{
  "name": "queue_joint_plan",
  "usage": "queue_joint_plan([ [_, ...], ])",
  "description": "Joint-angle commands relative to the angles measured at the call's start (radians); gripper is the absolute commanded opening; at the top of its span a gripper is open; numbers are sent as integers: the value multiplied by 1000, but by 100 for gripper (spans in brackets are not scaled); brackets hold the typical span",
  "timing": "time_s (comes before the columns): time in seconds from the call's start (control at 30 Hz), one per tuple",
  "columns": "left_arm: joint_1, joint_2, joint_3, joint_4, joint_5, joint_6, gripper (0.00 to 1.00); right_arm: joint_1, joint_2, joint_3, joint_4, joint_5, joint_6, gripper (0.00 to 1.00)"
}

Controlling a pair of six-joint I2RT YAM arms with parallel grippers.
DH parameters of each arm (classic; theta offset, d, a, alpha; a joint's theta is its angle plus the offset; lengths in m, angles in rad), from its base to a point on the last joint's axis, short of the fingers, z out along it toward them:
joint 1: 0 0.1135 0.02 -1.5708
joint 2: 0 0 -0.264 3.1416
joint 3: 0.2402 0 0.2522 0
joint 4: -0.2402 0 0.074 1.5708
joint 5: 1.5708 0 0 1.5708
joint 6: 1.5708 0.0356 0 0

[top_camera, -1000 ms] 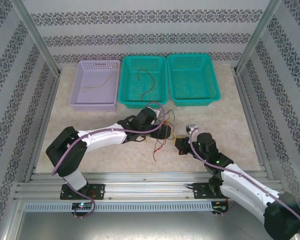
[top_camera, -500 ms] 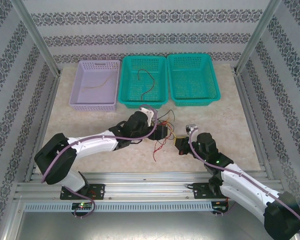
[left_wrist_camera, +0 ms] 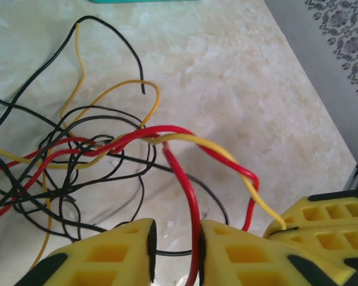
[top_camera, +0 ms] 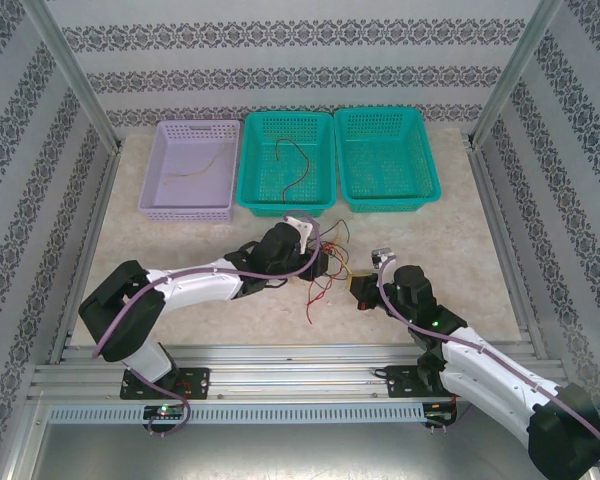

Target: Untangle the cables

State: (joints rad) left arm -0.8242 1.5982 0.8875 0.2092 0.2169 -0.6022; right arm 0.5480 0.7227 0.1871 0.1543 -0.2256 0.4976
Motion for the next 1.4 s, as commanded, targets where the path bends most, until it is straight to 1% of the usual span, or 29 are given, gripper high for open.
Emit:
queue_joint_plan([
  [0.0,-10,-27,42,-38,-19,30,10,13,-17,12,4,19,-11,0],
  [0.03,-9,-42,43,-52,-27,39,2,13,-20,11,1,27,-11,0],
  [0.07,-6,-62,47,-69,-36,50,0,12,-21,11,-5,37,-9,0],
  [0.17,12,-144,55,-128,-41,75,0,13,-19,12,-27,76,-4,0],
  [0.3,66,-315,74,-250,-64,104,0,11,-4,19,-59,128,4,0],
  [0.4,127,-443,123,-364,-64,130,0,9,20,27,-82,171,10,0],
  [0.53,235,-550,240,-541,-15,162,0,-10,60,38,-104,213,34,0],
  [0.67,335,-587,391,-691,34,213,0,-37,86,49,-114,220,50,0],
  [0.83,435,-582,557,-808,33,268,0,-65,89,46,-126,232,74,0],
  [0.93,464,-571,609,-820,45,270,0,-72,84,43,-124,223,75,0],
  [1.0,464,-558,598,-794,102,245,0,-72,83,42,-118,209,72,0],
  [1.07,465,-551,541,-744,166,201,0,-74,77,42,-113,190,66,0],
  [1.13,463,-554,455,-677,215,148,11,-74,68,36,-107,176,61,0],
  [1.17,462,-557,405,-633,237,122,21,-74,64,33,-104,170,61,0],
  [1.2,460,-560,366,-603,252,105,35,-74,61,30,-99,167,61,0],
  [1.23,453,-560,324,-573,258,86,44,-74,59,29,-97,164,59,0],
  [1.3,423,-556,243,-509,280,66,54,-74,61,28,-92,160,58,0],
  [1.37,381,-540,193,-488,277,77,61,-74,66,29,-87,158,56,0],
])
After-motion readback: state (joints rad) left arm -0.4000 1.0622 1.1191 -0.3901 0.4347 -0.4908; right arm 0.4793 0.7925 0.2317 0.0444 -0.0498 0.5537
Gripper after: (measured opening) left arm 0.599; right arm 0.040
